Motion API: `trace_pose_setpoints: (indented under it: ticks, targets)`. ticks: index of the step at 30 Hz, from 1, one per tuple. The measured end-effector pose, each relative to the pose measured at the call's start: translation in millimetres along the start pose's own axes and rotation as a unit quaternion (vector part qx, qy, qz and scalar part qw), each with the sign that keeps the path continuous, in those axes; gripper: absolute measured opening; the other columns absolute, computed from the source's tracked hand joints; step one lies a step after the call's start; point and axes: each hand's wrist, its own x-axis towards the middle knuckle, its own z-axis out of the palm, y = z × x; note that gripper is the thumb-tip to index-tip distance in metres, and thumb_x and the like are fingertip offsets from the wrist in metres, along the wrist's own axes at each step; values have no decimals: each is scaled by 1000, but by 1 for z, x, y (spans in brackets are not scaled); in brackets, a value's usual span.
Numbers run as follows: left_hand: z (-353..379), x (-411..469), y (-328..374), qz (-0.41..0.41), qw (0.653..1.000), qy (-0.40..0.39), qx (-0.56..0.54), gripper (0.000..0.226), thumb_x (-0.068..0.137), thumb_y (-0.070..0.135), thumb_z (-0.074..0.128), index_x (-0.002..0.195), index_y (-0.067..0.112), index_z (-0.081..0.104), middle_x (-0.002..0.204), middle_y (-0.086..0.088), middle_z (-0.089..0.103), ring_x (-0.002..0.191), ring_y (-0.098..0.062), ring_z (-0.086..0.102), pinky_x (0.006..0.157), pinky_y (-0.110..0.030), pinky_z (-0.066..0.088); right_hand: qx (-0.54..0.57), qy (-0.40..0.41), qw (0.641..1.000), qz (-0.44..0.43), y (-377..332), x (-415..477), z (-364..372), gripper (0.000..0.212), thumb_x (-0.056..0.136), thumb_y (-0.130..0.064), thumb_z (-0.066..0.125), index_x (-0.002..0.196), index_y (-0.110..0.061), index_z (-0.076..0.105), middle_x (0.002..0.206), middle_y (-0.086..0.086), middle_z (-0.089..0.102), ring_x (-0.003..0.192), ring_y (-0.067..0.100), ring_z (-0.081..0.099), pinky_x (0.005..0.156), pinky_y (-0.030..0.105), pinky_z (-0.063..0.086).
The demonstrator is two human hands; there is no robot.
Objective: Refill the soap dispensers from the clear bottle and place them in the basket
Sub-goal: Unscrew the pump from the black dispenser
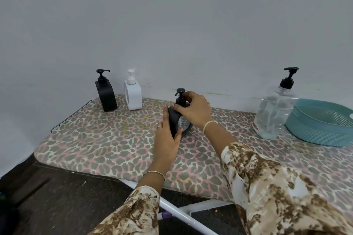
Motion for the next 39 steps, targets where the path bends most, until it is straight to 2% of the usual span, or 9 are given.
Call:
trace_pose_setpoints:
  ticks: [3,6,10,14,18,22,28,34,39]
  targets:
    - [0,0,-1,-3,1000,-1,-1,83,95,32,59,155,33,2,142,-11,44,120,-26,51,91,-30,44,11,-18,1000,4,-5,0,3,44,74,-38,71,115,-28,58,105,-10,65,110,23,57,94,44,47]
    - [0,0,-1,-4,1000,-5,3,83,95,31,59,155,33,1,143,-10,44,121,-25,50,88,-25,39,69,-36,997,4,-9,1,2,38,76,-20,65,106,-39,53,96,-13,64,108,20,58,90,42,51]
    - [-1,-1,1,-6,1000,-9,5,84,95,31,59,155,33,0,144,-10,43,123,-25,48,92,-29,41,128,-43,991,-4,-13,2,-3,37,78,-2,60,109,-22,56,102,-3,66,100,11,62,90,32,52]
    - [-2,-1,1,0,1000,-6,8,84,95,31,59,155,32,1,144,-10,43,124,-25,49,93,-30,43,36,-39,998,-20,-13,2,-7,28,84,-14,64,111,-14,61,91,-9,62,90,14,57,72,18,44]
    - [-2,-1,1,1,1000,-8,17,84,95,33,58,155,33,-1,143,-10,44,122,-25,49,92,-31,44,14,-34,999,-26,-14,4,-13,27,85,-22,67,110,-14,63,101,-2,67,97,16,60,76,21,42]
    - [-3,-3,3,-5,1000,-10,28,85,96,37,57,154,36,-6,145,-10,42,124,-26,49,92,-34,46,67,-1,998,-18,-25,7,-31,34,83,-21,67,116,-14,59,100,-4,63,91,13,59,78,21,45]
    - [-4,-4,3,-1,999,-6,34,87,96,37,57,152,38,-9,144,-10,43,123,-27,50,91,-40,50,133,95,987,-7,-30,13,-82,44,80,-20,68,120,-14,51,94,-5,60,77,6,58,72,23,47]
    - [-3,-4,2,-2,1000,-5,25,87,95,34,59,153,37,-6,142,-11,46,123,-28,50,96,-40,47,165,225,959,49,11,2,-122,28,78,-24,73,101,-16,58,84,-11,60,75,2,58,72,17,48]
    - [-3,-4,1,-3,1000,-6,19,87,95,34,59,153,37,-5,143,-10,46,123,-28,50,95,-39,48,126,210,955,170,84,-32,-105,25,73,-23,78,85,-14,57,81,2,62,75,19,60,68,31,51]
